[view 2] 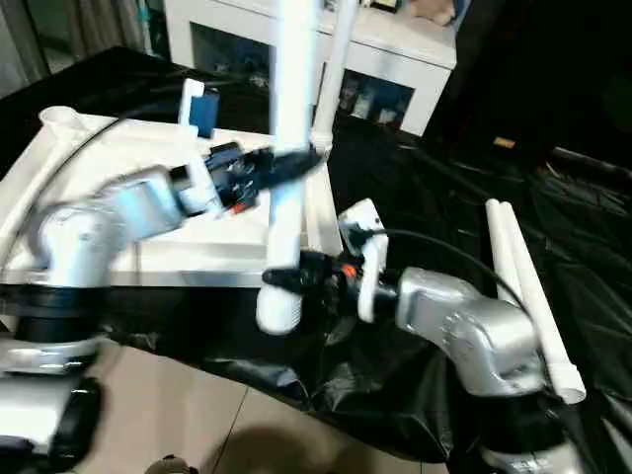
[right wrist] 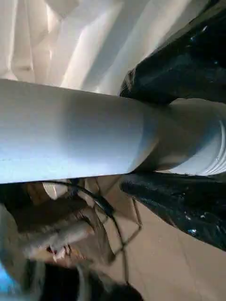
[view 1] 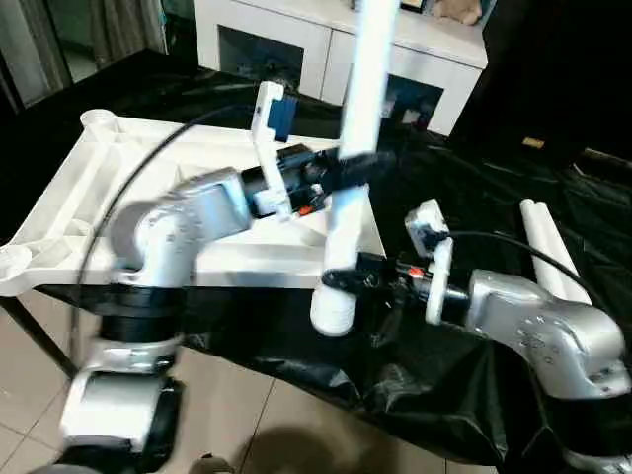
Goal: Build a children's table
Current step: Insert table leg to table base
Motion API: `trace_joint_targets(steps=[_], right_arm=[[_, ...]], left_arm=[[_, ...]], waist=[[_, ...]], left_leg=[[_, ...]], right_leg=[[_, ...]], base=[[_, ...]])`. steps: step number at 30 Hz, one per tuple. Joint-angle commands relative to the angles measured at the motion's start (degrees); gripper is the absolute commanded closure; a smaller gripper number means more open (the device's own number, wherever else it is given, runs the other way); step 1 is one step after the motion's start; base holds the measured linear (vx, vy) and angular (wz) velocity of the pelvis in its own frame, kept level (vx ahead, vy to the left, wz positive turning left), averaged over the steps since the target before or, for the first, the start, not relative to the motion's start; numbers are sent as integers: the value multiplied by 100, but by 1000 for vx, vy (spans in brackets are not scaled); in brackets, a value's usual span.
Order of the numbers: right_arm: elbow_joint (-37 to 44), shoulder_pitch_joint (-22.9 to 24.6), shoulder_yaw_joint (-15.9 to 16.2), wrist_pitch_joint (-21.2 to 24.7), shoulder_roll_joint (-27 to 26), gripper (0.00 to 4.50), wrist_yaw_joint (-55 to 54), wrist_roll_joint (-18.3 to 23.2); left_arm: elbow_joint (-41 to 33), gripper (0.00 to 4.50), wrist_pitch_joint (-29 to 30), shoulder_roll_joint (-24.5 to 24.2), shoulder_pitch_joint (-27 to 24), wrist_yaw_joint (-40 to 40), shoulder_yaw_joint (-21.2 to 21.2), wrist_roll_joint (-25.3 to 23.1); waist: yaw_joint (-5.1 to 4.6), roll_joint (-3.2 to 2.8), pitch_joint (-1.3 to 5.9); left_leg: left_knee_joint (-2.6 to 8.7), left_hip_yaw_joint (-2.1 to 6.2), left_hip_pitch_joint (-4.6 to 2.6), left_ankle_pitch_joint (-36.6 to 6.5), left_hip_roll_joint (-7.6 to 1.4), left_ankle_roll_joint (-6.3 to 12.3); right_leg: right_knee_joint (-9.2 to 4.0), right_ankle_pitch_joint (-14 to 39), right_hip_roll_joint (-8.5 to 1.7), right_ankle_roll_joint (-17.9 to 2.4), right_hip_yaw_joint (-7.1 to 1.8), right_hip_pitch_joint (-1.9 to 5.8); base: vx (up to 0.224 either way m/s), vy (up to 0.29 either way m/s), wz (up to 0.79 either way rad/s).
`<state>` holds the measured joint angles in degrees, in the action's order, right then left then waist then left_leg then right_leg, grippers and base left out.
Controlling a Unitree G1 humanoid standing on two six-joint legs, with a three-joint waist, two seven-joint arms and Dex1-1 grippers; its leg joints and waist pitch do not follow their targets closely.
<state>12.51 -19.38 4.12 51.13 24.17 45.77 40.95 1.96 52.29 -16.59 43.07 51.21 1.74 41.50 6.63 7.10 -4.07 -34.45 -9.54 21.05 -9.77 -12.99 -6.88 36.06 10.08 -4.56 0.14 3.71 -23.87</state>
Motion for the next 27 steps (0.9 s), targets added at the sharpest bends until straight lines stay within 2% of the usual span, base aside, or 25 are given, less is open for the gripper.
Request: trace_joint_targets(steps=[1, 3, 4, 6, 7, 13, 18, 26, 27], right_arm=[[150, 87, -301, -60, 234, 267, 264, 121], [232, 137, -294, -29, 344, 267, 407, 179], [266, 158, -289, -16, 396, 267, 474, 203], [324, 195, -286, 21, 499, 268, 554, 246], [328, 198, -286, 24, 513, 268, 557, 246], [331, 208, -159, 12, 663, 268, 663, 176], [310, 198, -86, -13, 723, 268, 713, 120], [233, 126, -125, -236, 650, 268, 616, -24], [189, 94, -165, -268, 596, 212, 549, -42]], left_arm=[[-293, 157, -29, -111, -61, 594, -266, 202], [-348, 157, -80, -203, -101, 738, -370, 157], [-372, 157, -104, -249, -117, 809, -420, 134], [-393, 157, -110, -375, -145, 979, -582, 87], [-374, 174, -112, -375, -140, 983, -592, 83], [-136, 224, -209, -278, -56, 992, -552, 18], [-31, 261, -289, -235, -21, 884, -572, -21], [138, 267, -367, -34, 30, 573, -364, -25], [168, 267, -396, 9, 46, 486, -324, -31]], waist=[[19, -61, 432], [33, -88, 423], [35, -72, 425], [30, -82, 417], [25, -76, 420], [24, -57, 428], [26, -53, 443], [23, -44, 441], [23, -47, 441]], left_leg=[[403, -64, -20, -937, 21, -207], [410, -59, -36, -1035, 10, -213], [409, -59, -40, -1064, 2, -213], [419, -52, -29, -1088, 5, -223], [412, -56, -35, -1125, 7, -237], [401, -53, -17, -1052, 11, -236], [392, -55, -17, -940, 10, -222], [386, -57, -19, -997, 6, -215], [384, -56, -19, -1010, 11, -210]], right_leg=[[-422, 1400, -255, -603, -206, 344], [-435, 1538, -264, -599, -208, 330], [-444, 1585, -270, -596, -207, 331], [-445, 1652, -265, -580, -205, 330], [-455, 1746, -268, -571, -203, 324], [-456, 1766, -264, -564, -198, 330], [-425, 1514, -257, -652, -198, 337], [-439, 1629, -269, -644, -197, 337], [-445, 1672, -267, -631, -194, 339]], base=[[0, 0, 0], [0, 0, 0], [0, 0, 0], [0, 0, 0], [0, 0, 0], [0, 0, 0], [0, 0, 0], [0, 0, 0], [0, 0, 0]])
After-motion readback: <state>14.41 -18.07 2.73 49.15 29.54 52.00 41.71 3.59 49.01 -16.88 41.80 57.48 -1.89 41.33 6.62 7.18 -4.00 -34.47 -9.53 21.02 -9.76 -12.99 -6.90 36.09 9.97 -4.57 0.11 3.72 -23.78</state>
